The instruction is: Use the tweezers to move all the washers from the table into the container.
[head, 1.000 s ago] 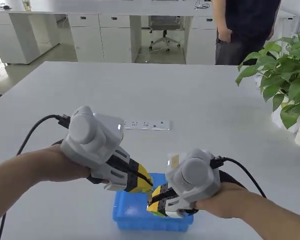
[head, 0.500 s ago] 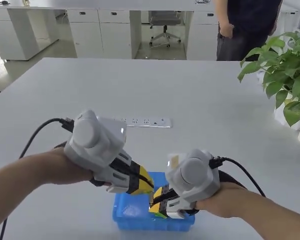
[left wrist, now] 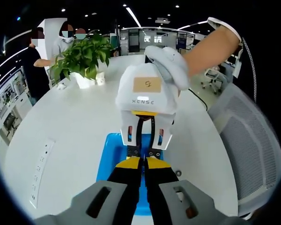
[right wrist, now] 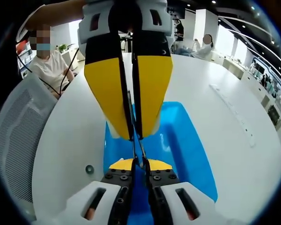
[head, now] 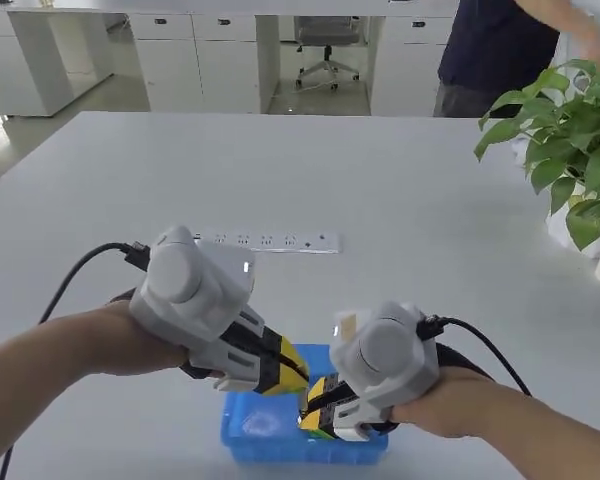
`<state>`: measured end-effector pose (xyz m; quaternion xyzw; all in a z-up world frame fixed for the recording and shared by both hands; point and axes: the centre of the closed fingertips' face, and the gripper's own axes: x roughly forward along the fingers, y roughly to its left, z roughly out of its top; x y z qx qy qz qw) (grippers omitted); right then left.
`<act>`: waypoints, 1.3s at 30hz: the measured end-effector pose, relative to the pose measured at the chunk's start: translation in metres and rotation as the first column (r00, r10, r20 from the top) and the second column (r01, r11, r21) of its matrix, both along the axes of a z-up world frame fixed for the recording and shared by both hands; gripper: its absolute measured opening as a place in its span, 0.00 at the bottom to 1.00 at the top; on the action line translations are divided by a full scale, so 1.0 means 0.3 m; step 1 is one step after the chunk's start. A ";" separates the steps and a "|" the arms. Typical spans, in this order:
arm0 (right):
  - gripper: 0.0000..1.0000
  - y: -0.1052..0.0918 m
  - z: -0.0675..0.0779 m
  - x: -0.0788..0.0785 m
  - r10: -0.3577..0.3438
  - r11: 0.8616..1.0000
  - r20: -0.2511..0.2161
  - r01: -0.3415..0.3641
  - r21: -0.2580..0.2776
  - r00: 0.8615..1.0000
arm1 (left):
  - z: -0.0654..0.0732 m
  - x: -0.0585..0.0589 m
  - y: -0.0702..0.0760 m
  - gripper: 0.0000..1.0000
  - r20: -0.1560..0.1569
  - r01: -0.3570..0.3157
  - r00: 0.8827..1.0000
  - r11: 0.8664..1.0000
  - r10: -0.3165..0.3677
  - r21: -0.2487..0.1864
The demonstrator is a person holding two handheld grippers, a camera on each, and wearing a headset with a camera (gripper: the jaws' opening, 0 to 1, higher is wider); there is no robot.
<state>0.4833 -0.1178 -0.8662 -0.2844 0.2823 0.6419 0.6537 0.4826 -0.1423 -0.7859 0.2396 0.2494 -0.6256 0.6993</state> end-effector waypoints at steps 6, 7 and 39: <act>0.11 0.002 0.003 -0.001 -0.004 1.000 -0.002 0.004 0.004 1.000 | 0.005 -0.003 -0.007 0.05 -0.001 0.004 1.000 1.000 -0.004 -0.004; 0.11 0.003 0.004 -0.001 -0.002 1.000 0.001 0.002 0.005 1.000 | 0.007 -0.003 -0.007 0.05 -0.001 0.004 1.000 1.000 -0.004 -0.005; 0.10 0.012 0.133 -0.057 -0.014 0.999 0.047 0.011 0.051 0.999 | 0.130 -0.064 0.011 0.05 0.030 0.008 1.000 1.000 -0.008 -0.021</act>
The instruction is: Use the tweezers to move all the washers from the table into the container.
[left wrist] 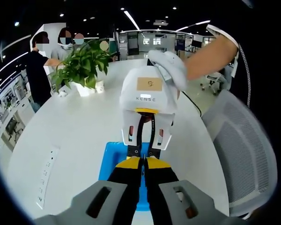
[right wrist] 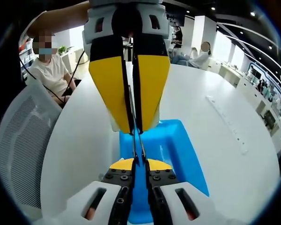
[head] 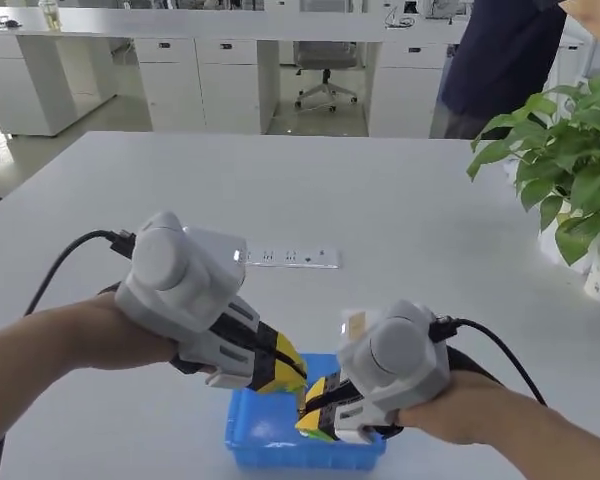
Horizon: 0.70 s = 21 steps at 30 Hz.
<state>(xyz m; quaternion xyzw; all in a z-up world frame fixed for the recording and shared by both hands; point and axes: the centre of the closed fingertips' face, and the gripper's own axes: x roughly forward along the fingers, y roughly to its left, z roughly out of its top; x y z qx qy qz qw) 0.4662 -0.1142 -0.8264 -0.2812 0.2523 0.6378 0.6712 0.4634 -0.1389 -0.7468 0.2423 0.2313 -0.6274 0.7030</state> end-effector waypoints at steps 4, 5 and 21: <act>0.10 -0.002 0.012 -0.014 0.004 1.000 0.008 -0.004 0.000 1.000 | 0.015 -0.017 -0.001 0.05 0.008 0.007 1.000 1.000 -0.007 0.003; 0.10 -0.004 0.016 -0.019 0.004 1.000 0.011 -0.004 0.001 1.000 | 0.018 -0.020 -0.001 0.05 0.009 0.007 1.000 1.000 -0.007 0.003; 0.10 -0.027 0.015 -0.105 -0.005 1.000 0.003 0.005 0.010 1.000 | 0.016 -0.102 -0.026 0.05 0.000 0.037 0.999 0.999 -0.037 0.013</act>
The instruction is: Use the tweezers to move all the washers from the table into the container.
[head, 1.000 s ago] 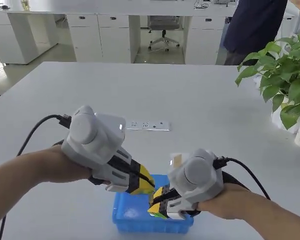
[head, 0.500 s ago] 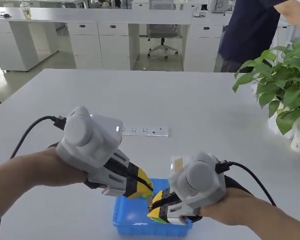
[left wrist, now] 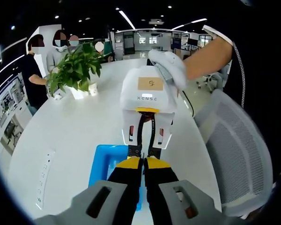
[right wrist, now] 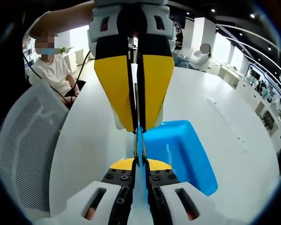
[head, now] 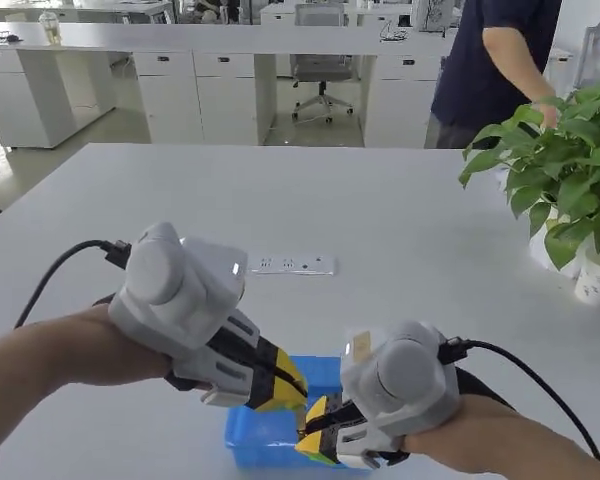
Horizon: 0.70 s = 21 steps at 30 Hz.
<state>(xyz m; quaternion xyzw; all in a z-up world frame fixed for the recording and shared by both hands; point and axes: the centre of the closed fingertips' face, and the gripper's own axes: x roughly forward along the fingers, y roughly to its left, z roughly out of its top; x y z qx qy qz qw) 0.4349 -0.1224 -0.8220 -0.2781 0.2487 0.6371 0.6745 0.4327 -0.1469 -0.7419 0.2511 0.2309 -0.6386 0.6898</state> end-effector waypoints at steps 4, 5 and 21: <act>0.10 -0.011 -0.016 -0.023 -0.002 1.000 -0.012 0.002 -0.004 1.000 | -0.016 -0.023 -0.010 0.05 -0.009 0.008 1.000 1.000 -0.008 -0.001; 0.10 -0.013 -0.019 -0.027 -0.003 1.000 -0.012 0.003 -0.006 1.000 | -0.019 -0.028 -0.013 0.05 -0.011 0.010 1.000 1.000 -0.010 -0.001; 0.11 -0.030 -0.057 -0.065 -0.018 1.000 -0.042 0.018 -0.004 0.999 | -0.057 -0.059 -0.042 0.05 -0.031 0.020 0.999 1.000 -0.021 -0.017</act>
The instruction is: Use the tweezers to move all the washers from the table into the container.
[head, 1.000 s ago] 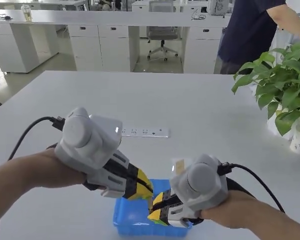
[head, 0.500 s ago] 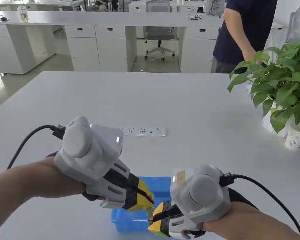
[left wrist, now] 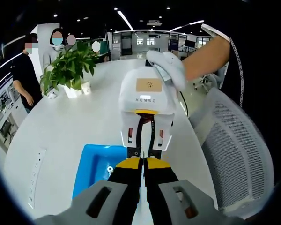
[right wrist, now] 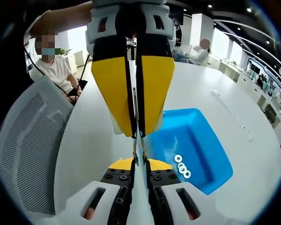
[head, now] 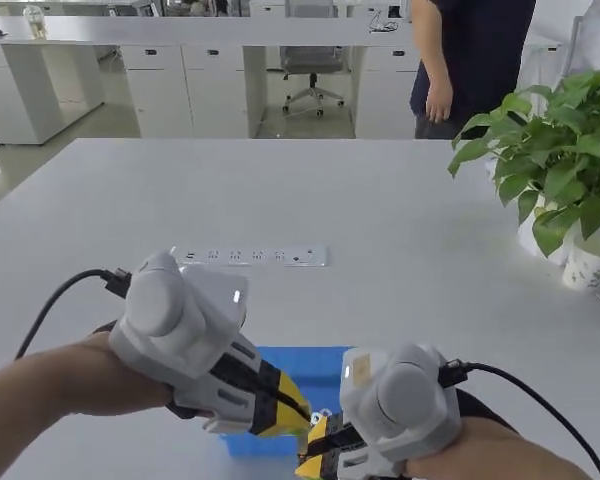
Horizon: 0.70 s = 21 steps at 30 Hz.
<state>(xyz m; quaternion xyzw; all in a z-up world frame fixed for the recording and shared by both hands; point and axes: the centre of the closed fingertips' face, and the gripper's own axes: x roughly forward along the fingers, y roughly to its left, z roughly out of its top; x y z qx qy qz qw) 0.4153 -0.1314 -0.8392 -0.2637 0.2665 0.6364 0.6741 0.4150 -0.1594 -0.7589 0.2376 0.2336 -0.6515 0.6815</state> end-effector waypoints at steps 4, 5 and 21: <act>0.12 0.004 0.003 -0.002 -0.001 1.000 -0.004 0.001 0.016 1.000 | -0.009 -0.002 -0.003 0.05 -0.002 0.002 1.000 1.000 -0.002 0.001; 0.13 0.005 0.004 -0.004 -0.002 1.000 -0.010 0.002 0.020 1.000 | -0.009 -0.003 -0.004 0.05 -0.005 0.001 1.000 1.000 -0.001 -0.002; 0.12 0.015 -0.029 -0.028 0.011 1.000 -0.025 -0.011 0.023 1.000 | -0.038 -0.018 0.002 0.05 -0.027 -0.002 1.000 1.000 0.002 -0.002</act>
